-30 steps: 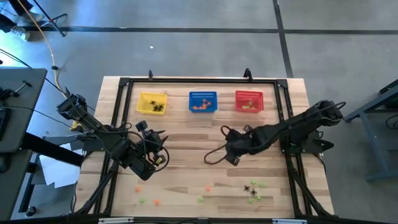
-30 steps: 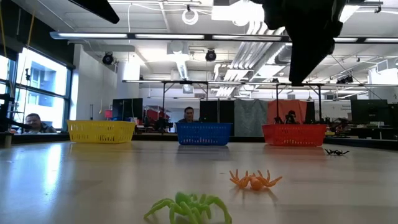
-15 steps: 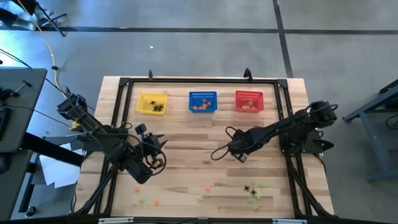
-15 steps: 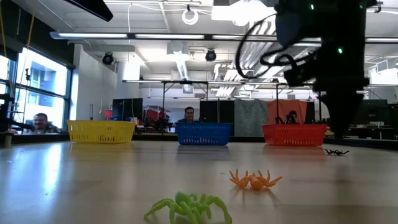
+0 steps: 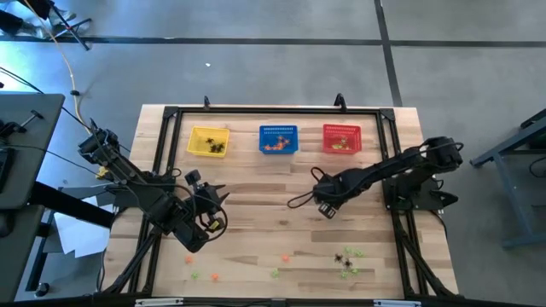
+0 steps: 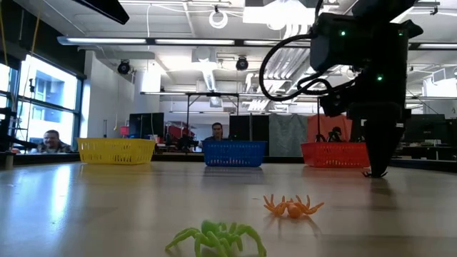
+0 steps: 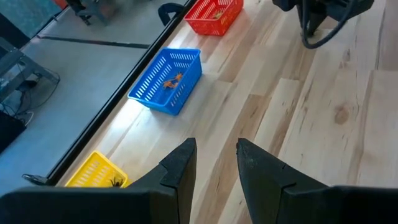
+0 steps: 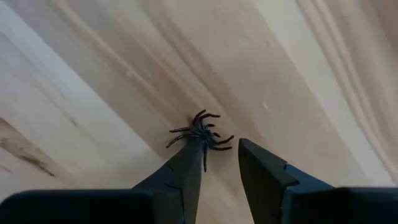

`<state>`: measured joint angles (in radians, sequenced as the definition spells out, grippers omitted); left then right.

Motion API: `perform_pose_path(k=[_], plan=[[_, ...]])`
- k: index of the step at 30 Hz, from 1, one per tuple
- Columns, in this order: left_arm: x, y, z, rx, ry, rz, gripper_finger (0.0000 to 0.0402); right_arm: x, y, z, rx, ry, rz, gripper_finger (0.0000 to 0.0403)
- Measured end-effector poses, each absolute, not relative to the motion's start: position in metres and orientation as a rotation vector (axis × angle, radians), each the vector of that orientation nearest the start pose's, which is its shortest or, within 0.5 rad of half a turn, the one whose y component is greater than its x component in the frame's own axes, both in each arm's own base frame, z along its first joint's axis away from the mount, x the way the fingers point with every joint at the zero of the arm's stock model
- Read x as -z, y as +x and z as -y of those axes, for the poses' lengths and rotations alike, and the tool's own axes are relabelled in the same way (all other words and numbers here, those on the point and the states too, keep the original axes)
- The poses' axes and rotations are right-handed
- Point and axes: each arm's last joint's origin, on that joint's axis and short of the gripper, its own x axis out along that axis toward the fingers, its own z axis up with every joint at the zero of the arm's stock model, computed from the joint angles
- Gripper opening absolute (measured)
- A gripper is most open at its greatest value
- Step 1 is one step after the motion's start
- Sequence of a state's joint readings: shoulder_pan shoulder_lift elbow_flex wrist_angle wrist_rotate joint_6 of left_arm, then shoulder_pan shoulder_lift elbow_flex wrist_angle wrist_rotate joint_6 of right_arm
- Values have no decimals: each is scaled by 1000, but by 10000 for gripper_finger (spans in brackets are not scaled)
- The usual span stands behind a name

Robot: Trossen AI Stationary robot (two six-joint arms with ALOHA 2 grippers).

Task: Sort Halloween decoration
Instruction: Put the black spider toy into the yellow basket

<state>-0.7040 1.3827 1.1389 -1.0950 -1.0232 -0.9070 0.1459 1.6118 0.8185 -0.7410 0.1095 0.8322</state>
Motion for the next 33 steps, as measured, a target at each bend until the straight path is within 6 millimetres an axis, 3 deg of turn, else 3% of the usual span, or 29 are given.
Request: perform_pose_path(k=[6, 14, 17, 22, 33], plan=[[-281, 200, 138, -595, 174, -640, 101, -138, 251, -24, 570, 481, -1398, 106], [-281, 200, 138, -580, 162, -663, 101, -120, 243, -18, 525, 582, -1348, 104], [-281, 200, 138, -580, 161, -663, 101, -120, 242, -17, 537, 574, -1354, 85], [-281, 200, 138, -580, 161, -663, 101, -126, 245, -17, 499, 585, -1348, 11], [-280, 200, 138, -578, 160, -666, 101, -134, 245, -16, 434, 663, -1357, 1]])
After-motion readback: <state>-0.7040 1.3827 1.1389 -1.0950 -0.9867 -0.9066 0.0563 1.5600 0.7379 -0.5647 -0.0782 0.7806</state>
